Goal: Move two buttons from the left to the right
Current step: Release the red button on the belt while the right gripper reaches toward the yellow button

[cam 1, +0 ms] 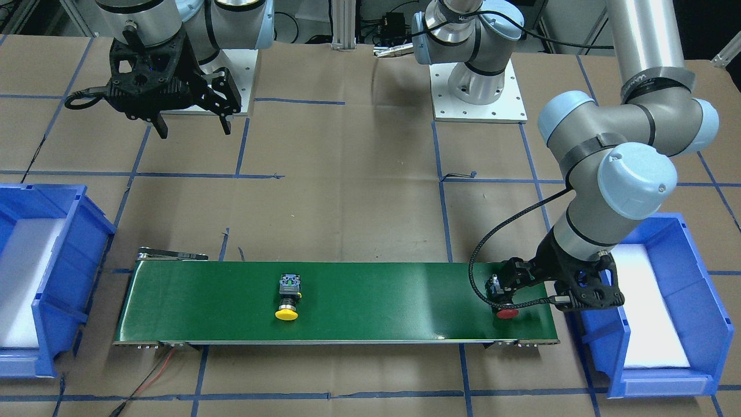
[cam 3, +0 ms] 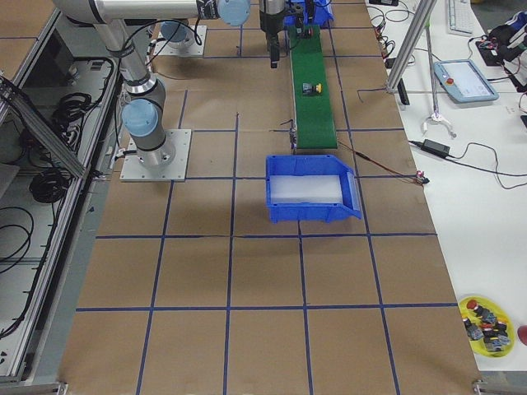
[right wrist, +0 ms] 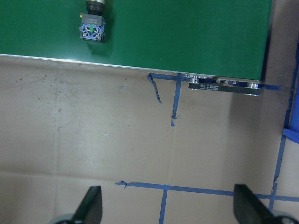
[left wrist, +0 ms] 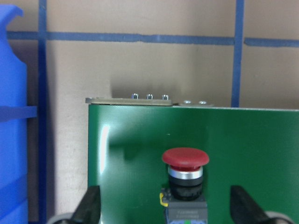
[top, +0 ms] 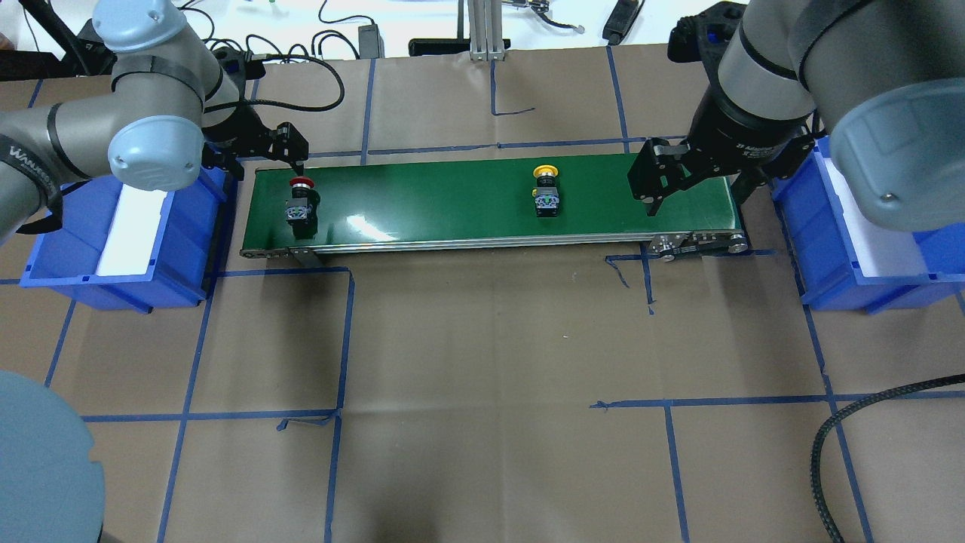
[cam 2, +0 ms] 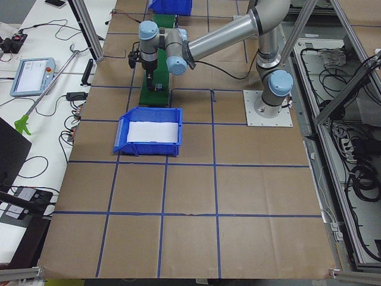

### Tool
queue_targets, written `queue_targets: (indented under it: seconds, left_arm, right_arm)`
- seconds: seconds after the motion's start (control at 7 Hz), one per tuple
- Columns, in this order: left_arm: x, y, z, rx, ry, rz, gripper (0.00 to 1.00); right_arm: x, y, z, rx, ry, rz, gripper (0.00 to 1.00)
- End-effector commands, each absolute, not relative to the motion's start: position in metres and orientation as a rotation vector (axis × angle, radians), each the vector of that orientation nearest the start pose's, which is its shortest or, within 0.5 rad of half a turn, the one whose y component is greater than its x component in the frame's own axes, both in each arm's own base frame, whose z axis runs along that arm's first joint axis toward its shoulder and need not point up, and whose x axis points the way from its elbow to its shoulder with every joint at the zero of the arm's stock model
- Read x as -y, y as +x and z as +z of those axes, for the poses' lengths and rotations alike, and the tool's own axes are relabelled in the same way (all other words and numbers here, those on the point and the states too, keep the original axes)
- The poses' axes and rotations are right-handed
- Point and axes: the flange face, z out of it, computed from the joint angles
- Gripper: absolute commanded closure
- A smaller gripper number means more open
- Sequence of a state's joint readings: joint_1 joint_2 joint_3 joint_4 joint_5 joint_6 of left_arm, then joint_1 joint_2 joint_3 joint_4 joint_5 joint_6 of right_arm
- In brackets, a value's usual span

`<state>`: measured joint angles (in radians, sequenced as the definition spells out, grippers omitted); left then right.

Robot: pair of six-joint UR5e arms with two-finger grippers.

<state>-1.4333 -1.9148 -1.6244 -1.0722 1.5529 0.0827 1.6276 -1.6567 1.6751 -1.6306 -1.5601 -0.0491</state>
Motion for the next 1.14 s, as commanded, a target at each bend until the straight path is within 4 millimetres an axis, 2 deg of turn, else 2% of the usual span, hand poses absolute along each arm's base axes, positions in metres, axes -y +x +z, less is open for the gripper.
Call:
queue_targets:
  seconds: [0.0,0.43,0.71,1.0]
  left_arm:
    - [0.595,-0.084,0.375,-3.129,-0.058,-0.108,0.0]
    - [0.539,-0.109,0.433,-3.122,-0.058,-0.038,0.0]
    - [0.515,-0.115,0.449,-3.126,-0.025,-0.069,0.0]
    - [0.515,-0.109,0.453,-3.126,-0.036,-0.055,0.0]
  right_arm:
    - [0.451,0.16,0.483,-3.126,-0.166,-0.065,0.0]
    - [0.452,0.16,0.483,-3.126,-0.166,-0.065,0.0]
    - [0.452,0.161,0.482,-3.124,-0.168,-0.065,0.0]
    - [0.473,0.157,0.458,-3.124,-0.154,-0.005,0.0]
